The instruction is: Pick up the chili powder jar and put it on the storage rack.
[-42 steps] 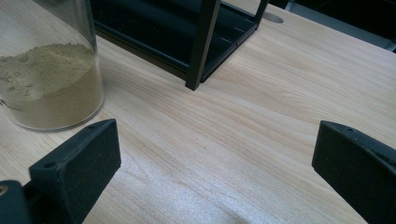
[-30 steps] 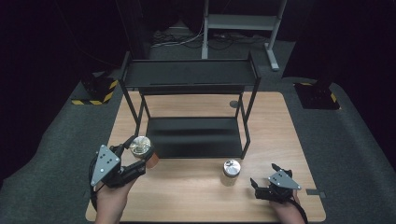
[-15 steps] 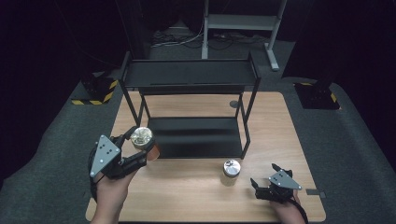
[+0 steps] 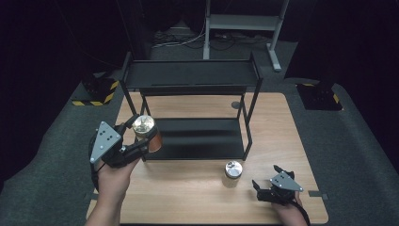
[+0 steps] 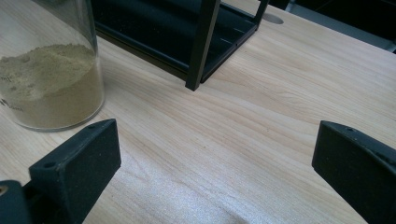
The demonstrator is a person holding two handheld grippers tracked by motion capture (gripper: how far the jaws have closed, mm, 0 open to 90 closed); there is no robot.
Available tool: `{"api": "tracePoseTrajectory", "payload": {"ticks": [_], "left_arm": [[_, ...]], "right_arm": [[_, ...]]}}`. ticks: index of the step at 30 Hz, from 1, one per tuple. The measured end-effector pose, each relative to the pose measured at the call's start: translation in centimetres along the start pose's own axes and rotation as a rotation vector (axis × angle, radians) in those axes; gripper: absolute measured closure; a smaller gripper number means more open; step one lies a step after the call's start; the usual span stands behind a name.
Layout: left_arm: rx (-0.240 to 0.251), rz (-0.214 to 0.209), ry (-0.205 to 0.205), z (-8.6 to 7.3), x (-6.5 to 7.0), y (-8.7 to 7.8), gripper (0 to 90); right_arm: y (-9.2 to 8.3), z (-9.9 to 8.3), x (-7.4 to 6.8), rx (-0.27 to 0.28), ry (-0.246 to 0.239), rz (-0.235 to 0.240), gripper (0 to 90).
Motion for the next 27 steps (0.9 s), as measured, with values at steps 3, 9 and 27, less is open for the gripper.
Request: {"api": "tracePoseTrajectory", "payload": {"ticks": [3, 9, 27], "left_arm": [[0.005, 0.005, 0.012, 0.6, 0.0, 0.2, 34.3], [0.018, 0.016, 0.014, 2.0, -0.3, 0.7, 34.4], [0.049, 0.018, 0.026, 4.9, -1.3, 1.6, 34.4]], "right_arm": [[0.1, 0.2, -0.1, -0.010, -0.012, -0.001, 0.2], [0.1, 0.3, -0.2, -0.014, -0.020, -0.004, 0.2], [0.0, 0.2, 0.0, -0.011, -0.006, 0.000, 0.2]]}}
Point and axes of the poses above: each handheld gripper's, and its own axes: y roughly forward along the jaws, z roughly out of its top, x roughly to its right, the point moved 3 cm from there along y, roughly forward along the jaws, and after that the axes turned 14 degrees about -x, right-handed, at the moved point
